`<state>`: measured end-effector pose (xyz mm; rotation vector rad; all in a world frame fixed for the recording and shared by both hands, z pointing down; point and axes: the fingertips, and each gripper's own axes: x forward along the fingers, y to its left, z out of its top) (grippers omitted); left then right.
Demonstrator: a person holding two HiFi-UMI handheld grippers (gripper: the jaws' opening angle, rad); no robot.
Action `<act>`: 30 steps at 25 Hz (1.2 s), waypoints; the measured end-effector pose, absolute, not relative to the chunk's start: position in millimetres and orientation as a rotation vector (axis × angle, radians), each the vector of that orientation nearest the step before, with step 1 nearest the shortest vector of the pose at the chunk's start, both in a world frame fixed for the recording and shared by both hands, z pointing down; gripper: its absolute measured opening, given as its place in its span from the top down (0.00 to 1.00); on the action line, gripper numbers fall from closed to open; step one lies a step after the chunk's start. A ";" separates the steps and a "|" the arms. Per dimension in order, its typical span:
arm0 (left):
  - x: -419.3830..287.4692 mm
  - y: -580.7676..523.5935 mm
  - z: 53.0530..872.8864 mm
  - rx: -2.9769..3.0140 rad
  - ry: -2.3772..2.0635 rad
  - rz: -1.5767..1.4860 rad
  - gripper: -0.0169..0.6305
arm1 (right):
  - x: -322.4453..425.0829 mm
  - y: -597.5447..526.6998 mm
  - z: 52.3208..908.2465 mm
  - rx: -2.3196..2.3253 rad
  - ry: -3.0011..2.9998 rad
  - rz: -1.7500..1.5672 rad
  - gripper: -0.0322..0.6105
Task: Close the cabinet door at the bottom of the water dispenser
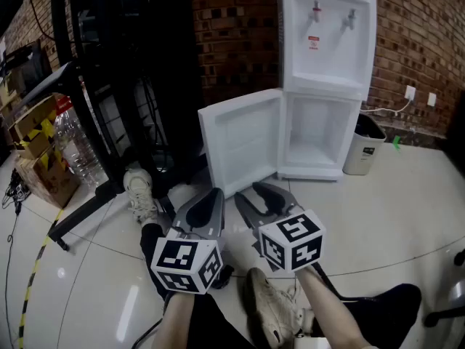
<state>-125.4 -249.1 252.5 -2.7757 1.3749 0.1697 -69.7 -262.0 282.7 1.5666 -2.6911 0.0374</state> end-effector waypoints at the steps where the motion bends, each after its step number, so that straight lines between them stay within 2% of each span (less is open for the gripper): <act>1: -132.4 -258.8 251.6 -2.791 1.361 0.159 0.95 | -80.4 -278.7 281.4 1.564 -2.702 0.061 0.66; 2: -139.2 -268.4 251.4 -2.800 1.353 0.145 0.90 | -90.2 -295.3 280.6 1.567 -2.709 0.083 0.64; 3: -146.1 -277.9 252.8 -2.800 1.357 0.128 0.77 | -97.9 -311.7 280.7 1.580 -2.708 0.099 0.63; 4: -153.5 -286.9 255.8 -2.785 1.383 0.113 0.74 | -103.3 -327.8 282.0 1.608 -2.696 0.107 0.63; 9: -180.2 -304.4 273.1 -2.681 1.553 0.139 0.80 | -105.6 -398.9 295.8 1.817 -2.550 0.036 0.63; 15: -164.1 -309.0 282.5 -2.726 1.513 0.087 0.80 | -111.7 -446.9 311.2 1.882 -2.432 -0.020 0.59; 17: -163.1 -309.3 283.6 -2.703 1.520 0.068 0.86 | -110.5 -455.7 315.9 1.926 -2.397 -0.031 0.59; 20: -169.1 -311.5 281.8 -2.718 1.558 0.121 0.86 | -117.8 -465.8 323.2 1.890 -2.392 -0.044 0.58; 24: -182.2 -314.9 280.5 -2.714 1.646 0.197 0.86 | -126.3 -472.4 331.6 1.841 -2.371 -0.098 0.59; 25: -183.2 -315.5 280.9 -2.712 1.657 0.201 0.86 | -124.4 -472.7 332.2 1.850 -2.361 -0.103 0.64; 30: -185.0 -317.6 282.7 -2.696 1.672 0.196 0.86 | -121.8 -467.6 332.7 1.867 -2.336 -0.118 0.66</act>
